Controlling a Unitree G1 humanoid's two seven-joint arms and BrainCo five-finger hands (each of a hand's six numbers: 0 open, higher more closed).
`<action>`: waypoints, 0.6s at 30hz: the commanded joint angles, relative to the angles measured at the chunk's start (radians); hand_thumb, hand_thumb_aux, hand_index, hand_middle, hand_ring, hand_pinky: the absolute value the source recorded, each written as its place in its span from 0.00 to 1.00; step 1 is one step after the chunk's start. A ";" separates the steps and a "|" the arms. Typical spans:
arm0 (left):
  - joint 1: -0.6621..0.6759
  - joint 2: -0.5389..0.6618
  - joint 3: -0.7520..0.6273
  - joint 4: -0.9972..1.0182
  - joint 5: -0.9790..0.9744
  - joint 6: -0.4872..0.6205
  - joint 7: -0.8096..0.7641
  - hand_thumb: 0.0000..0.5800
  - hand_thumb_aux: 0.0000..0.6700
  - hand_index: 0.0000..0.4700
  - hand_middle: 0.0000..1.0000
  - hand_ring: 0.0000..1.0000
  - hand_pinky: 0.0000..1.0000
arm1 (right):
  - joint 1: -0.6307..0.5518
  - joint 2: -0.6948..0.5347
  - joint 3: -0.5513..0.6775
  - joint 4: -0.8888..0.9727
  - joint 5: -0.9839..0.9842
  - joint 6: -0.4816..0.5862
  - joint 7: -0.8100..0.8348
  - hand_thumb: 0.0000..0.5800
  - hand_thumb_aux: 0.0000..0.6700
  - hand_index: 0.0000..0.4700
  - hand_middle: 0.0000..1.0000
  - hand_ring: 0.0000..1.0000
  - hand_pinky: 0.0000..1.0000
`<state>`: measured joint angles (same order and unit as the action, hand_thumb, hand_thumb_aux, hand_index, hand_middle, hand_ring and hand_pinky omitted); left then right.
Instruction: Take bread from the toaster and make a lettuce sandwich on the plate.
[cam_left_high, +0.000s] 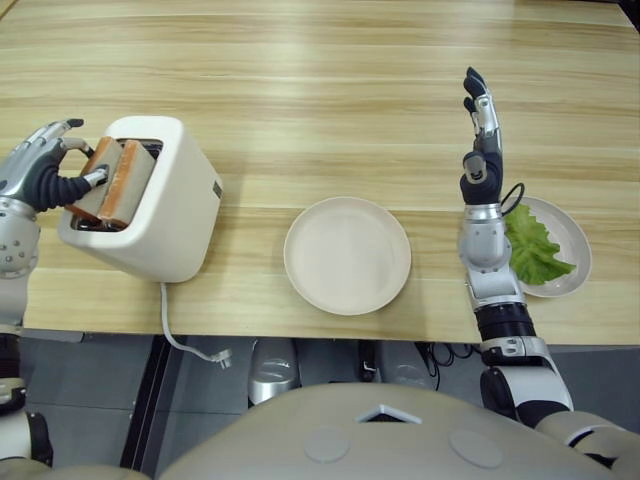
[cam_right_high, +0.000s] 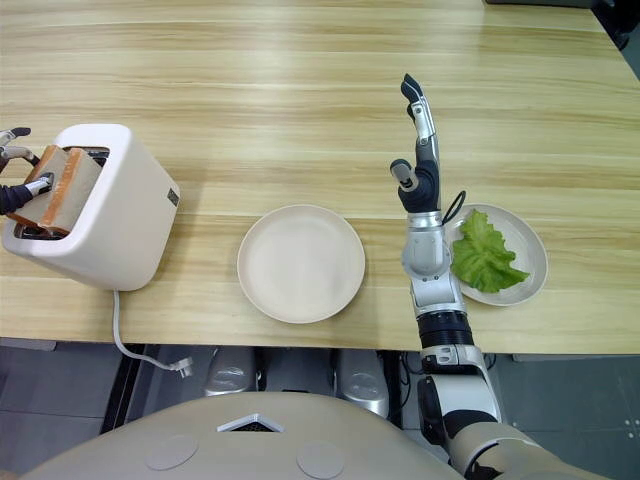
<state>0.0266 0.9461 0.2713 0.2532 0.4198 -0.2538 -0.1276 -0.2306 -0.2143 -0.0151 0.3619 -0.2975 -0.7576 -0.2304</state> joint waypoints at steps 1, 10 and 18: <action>-0.014 -0.024 -0.004 -0.034 -0.042 -0.003 -0.017 1.00 1.00 0.98 0.00 0.00 0.00 | 0.004 -0.003 0.006 -0.002 -0.007 0.002 0.009 0.00 0.00 0.00 0.00 0.00 0.00; -0.076 -0.043 0.002 -0.128 -0.182 0.067 -0.165 1.00 1.00 0.98 1.00 1.00 1.00 | 0.005 0.005 0.013 -0.011 -0.013 0.005 0.012 0.00 0.00 0.00 0.00 0.00 0.00; -0.261 0.052 0.042 -0.083 -0.334 0.191 -0.370 1.00 1.00 0.98 1.00 1.00 1.00 | 0.012 0.013 0.018 -0.033 -0.012 0.014 0.015 0.00 0.00 0.00 0.00 0.00 0.00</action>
<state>-0.1940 0.9734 0.2910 0.1573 0.1267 -0.0886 -0.4605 -0.2252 -0.2021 -0.0004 0.3404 -0.3063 -0.7568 -0.2218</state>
